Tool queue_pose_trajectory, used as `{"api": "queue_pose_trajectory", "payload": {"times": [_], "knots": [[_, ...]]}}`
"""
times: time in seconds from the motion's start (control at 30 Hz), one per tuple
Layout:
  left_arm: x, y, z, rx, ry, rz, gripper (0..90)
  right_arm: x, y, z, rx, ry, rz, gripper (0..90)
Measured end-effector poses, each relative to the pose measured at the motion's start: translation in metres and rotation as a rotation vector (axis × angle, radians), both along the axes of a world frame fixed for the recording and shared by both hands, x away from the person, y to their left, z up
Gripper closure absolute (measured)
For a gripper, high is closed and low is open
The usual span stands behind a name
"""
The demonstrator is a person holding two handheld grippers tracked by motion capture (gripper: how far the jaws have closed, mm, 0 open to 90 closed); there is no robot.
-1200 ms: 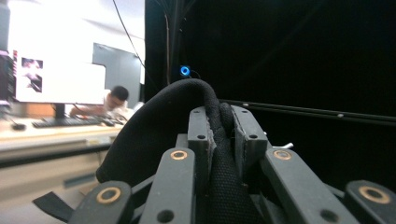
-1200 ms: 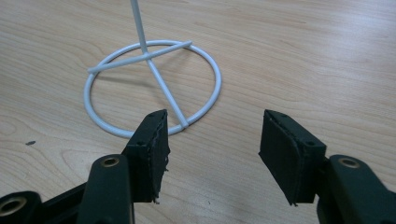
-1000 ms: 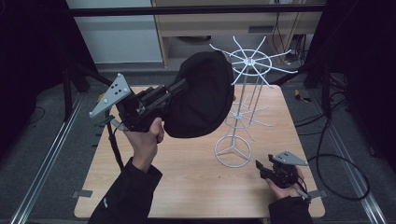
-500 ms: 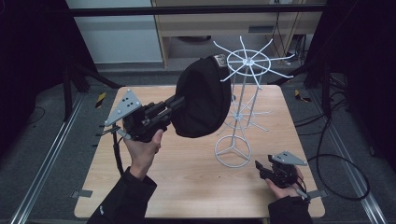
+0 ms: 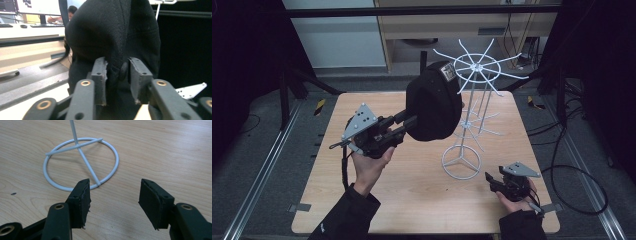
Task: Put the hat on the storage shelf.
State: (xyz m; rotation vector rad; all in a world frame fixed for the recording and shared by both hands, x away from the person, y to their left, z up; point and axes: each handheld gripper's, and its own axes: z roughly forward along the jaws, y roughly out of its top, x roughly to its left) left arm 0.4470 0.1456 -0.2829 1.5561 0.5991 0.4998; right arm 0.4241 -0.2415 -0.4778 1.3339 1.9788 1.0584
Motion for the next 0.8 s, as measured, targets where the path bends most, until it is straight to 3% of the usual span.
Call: {"api": "queue_pose_trajectory", "payload": {"times": [0.2,0.43,0.6,0.67,0.73,0.8], "knots": [[-0.009,0.013,-0.008,0.027,-0.007,0.037,44.5,0.000,0.000,0.000,0.000,0.001,-0.001,42.0],[-0.027,0.049,-0.033,0.073,0.026,0.123,28.7,-0.001,-0.002,0.000,0.008,0.001,-0.013,40.4],[-0.031,0.082,-0.074,0.159,0.128,0.217,24.6,-0.002,-0.003,-0.001,0.024,0.002,-0.019,35.7],[-0.030,0.094,-0.091,0.173,0.174,0.247,24.4,-0.002,-0.004,-0.001,0.023,-0.005,-0.025,33.0],[-0.026,0.108,-0.111,0.172,0.253,0.287,24.2,-0.001,-0.005,-0.002,0.021,-0.013,-0.034,29.7],[-0.023,0.119,-0.127,0.194,0.303,0.328,23.4,-0.001,-0.005,-0.003,0.037,-0.004,-0.043,26.2]]}}
